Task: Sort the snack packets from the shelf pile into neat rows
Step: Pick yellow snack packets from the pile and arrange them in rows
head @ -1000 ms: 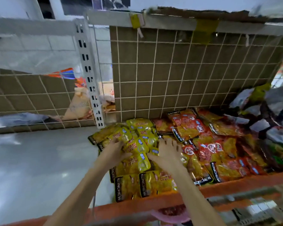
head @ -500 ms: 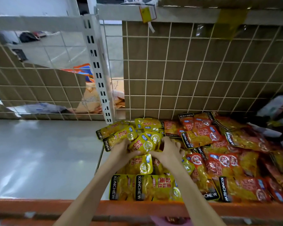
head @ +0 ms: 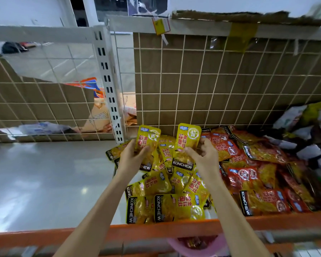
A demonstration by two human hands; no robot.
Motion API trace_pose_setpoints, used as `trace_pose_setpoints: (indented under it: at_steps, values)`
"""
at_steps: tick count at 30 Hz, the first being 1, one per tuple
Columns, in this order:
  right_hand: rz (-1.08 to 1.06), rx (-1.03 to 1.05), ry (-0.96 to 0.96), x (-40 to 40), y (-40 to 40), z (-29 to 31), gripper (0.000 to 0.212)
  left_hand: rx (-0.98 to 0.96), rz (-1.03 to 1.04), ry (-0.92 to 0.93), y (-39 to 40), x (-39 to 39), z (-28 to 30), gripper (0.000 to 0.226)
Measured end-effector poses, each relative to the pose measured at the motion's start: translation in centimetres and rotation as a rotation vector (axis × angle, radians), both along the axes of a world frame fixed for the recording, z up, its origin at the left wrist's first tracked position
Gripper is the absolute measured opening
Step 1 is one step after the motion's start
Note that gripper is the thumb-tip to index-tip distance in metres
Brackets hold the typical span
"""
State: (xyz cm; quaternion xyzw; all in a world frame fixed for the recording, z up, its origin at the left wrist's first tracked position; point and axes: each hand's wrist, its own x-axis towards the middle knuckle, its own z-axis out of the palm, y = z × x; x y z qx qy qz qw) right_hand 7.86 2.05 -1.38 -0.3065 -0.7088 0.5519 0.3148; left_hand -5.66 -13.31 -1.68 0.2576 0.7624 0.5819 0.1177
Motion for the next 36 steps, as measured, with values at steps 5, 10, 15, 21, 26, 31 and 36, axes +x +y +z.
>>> trace_pose_setpoints:
  at_steps: [5,10,15,21,26,31,36]
  values:
    - [0.046,-0.060,0.001,1.6,-1.5,0.2,0.029,0.105,-0.051,-0.260,-2.3,0.9,0.2,0.047]
    - [0.054,-0.168,-0.040,3.7,-4.1,-1.8,0.047,0.149,-0.096,-0.333,-4.5,3.7,-2.0,0.056]
    - [0.082,-0.209,-0.041,5.0,-5.5,-2.7,0.035,0.167,-0.071,-0.372,-5.5,5.6,-3.2,0.010]
    - [0.205,-0.226,-0.011,3.7,-6.0,-2.3,0.037,0.222,0.023,-0.385,-7.3,6.5,-2.0,0.007]
    - [0.416,-0.221,-0.039,0.3,-7.3,-1.9,0.036,0.304,0.273,-0.429,-10.5,6.9,-1.0,0.009]
    - [0.685,-0.262,-0.064,-3.2,-11.5,-2.0,0.036,0.300,0.588,-0.411,-15.9,8.2,-1.5,0.011]
    - [0.991,-0.364,-0.078,-4.5,-17.9,-3.0,0.014,0.331,0.852,-0.366,-21.7,11.7,-2.5,0.006]
